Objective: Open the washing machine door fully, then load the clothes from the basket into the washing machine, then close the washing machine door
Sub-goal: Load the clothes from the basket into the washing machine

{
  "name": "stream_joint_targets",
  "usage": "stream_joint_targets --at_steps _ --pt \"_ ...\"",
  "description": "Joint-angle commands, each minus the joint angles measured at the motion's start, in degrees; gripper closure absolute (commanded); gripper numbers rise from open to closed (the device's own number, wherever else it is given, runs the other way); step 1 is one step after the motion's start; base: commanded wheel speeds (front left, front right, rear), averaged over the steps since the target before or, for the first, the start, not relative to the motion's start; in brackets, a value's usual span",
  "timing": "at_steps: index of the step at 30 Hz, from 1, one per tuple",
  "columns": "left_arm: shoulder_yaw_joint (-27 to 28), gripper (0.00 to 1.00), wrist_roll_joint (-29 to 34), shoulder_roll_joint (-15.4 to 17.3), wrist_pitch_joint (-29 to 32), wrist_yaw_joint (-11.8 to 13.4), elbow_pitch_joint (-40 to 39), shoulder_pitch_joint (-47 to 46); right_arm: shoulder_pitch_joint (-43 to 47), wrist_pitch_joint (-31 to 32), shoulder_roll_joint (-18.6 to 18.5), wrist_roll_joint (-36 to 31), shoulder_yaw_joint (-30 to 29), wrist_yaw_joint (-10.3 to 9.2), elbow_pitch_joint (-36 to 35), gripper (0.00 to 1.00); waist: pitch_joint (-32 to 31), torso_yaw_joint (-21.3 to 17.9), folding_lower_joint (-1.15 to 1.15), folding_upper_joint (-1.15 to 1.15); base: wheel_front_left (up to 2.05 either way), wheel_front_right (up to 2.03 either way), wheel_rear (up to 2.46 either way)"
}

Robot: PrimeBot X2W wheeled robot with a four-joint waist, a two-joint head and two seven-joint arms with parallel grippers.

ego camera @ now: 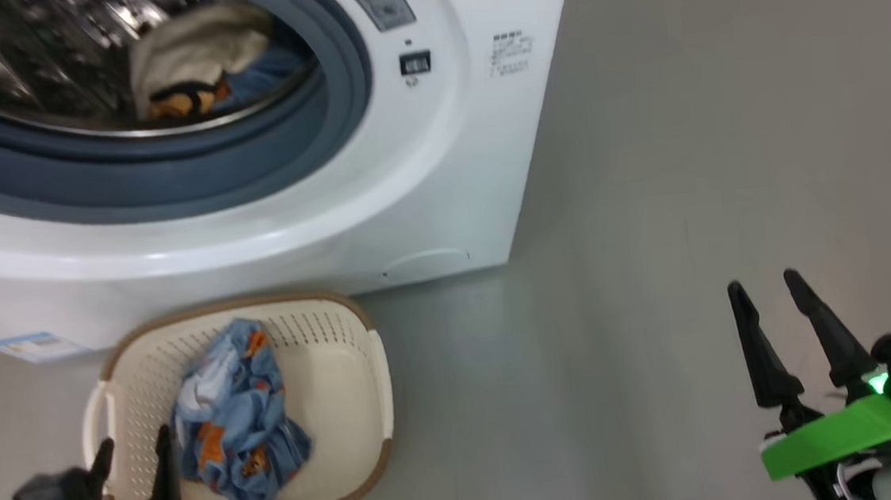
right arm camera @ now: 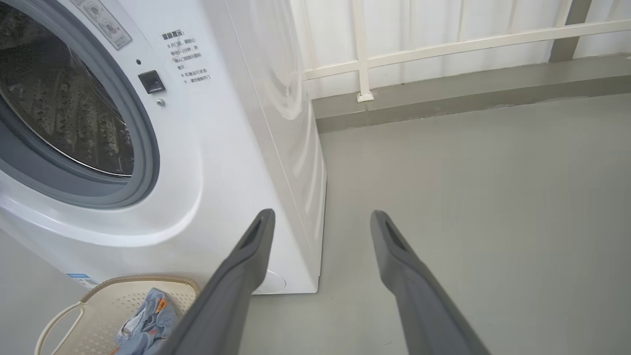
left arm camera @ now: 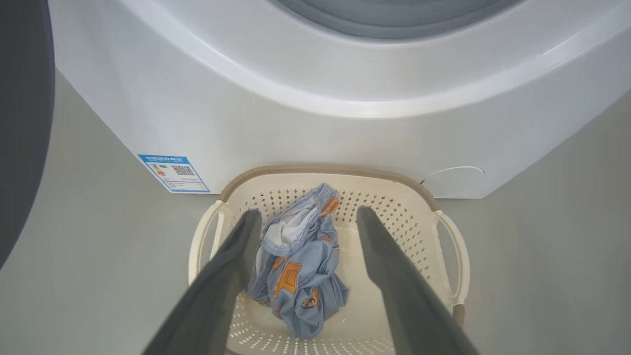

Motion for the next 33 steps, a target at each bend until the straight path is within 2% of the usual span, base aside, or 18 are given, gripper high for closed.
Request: stream_joint_targets --at_steps 1,7,19,24,33 --pt "1.5 0.0 -0.8 2.0 -0.4 -0.1 0.2 -2.1 -1.3 -0.3 -0.3 -0.7 1.4 0.09 -1.5 0.0 4.4 -1.4 0.0 0.0 0.0 0.0 0.0" --pt "-3.0 0.0 -2.1 4.8 -0.4 -0.1 13.3 -13.1 -5.9 -0.3 1.0 -1.5 2.7 0.09 -2.5 0.0 12.4 -3.0 0.0 0.0 0.0 0.0 0.0" --pt "-13.1 0.0 -6.2 9.0 -0.3 -0.1 28.5 -27.0 -11.9 -0.3 2.1 -2.7 4.4 0.09 -3.8 0.0 22.3 -5.6 0.0 0.0 0.0 0.0 0.0" --pt "-16.8 0.0 -9.4 11.2 2.4 -0.1 32.5 -30.8 -13.3 -0.3 2.4 -2.9 4.9 0.09 -4.3 0.0 25.2 -6.8 0.0 0.0 0.0 0.0 0.0" --pt "-21.9 0.0 -14.6 14.7 6.7 -0.1 34.3 -35.2 -15.4 -0.3 3.0 -3.3 5.7 0.09 -5.3 0.0 30.1 -8.7 0.0 0.0 0.0 0.0 0.0"
